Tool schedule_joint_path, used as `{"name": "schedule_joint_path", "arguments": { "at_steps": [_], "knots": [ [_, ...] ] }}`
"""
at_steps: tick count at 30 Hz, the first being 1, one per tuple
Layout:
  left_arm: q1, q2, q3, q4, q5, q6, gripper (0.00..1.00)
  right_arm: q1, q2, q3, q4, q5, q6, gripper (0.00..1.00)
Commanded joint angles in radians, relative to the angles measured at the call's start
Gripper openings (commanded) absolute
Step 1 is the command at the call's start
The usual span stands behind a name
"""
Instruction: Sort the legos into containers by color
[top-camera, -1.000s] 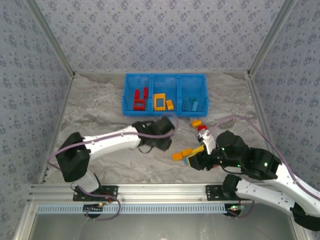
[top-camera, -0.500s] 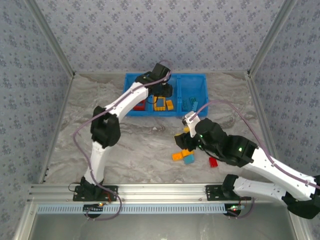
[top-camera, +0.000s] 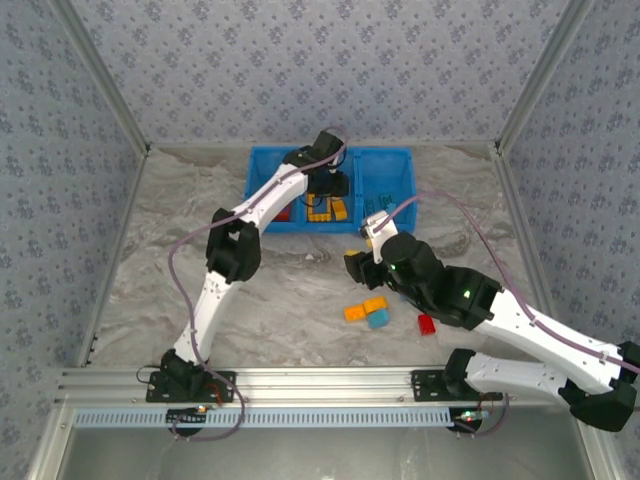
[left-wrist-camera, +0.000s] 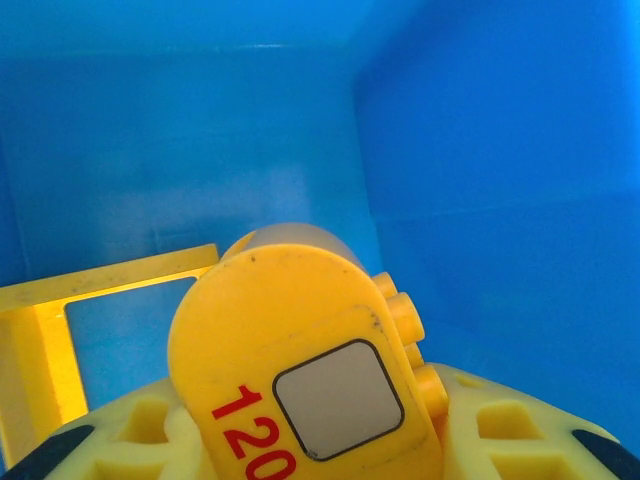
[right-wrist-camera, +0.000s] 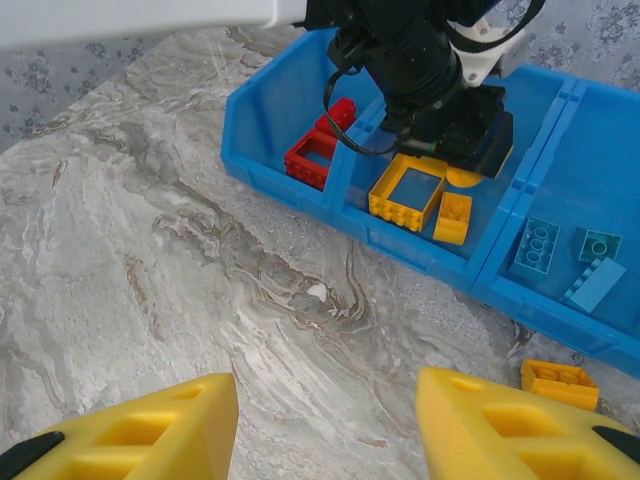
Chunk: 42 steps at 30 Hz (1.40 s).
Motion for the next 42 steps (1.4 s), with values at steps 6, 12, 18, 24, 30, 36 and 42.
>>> {"name": "schedule_joint_path", "arguments": {
  "at_steps": [6, 12, 18, 24, 30, 36, 42],
  "knots": [
    [0.009, 0.036, 0.067, -0.007, 0.048, -0.025, 0.43, 0.004, -0.019, -0.020, -0.008, 0.030, 0.033, 0.53],
    [0.010, 0.028, 0.094, -0.027, 0.041, -0.026, 0.58, 0.001, -0.036, -0.030, -0.025, 0.027, 0.045, 0.54],
    [0.002, -0.026, 0.093, -0.031, 0.025, -0.022, 0.62, -0.017, -0.036, -0.030, -0.098, 0.048, 0.095, 0.55],
    [-0.027, -0.164, 0.015, -0.014, -0.042, 0.000, 0.63, -0.045, -0.011, -0.031, -0.308, 0.043, 0.337, 0.58],
    [-0.125, -0.562, -0.478, 0.192, -0.132, 0.014, 0.64, -0.049, 0.034, -0.120, -0.458, -0.132, 0.597, 0.61],
    [-0.283, -0.960, -0.942, 0.290, -0.156, -0.024, 0.66, -0.063, 0.082, -0.231, -0.449, -0.299, 0.545, 0.69],
    [-0.535, -1.175, -1.152, 0.235, -0.264, -0.075, 0.66, -0.114, 0.196, -0.289, -0.344, -0.361, 0.425, 0.74]
  ]
}}
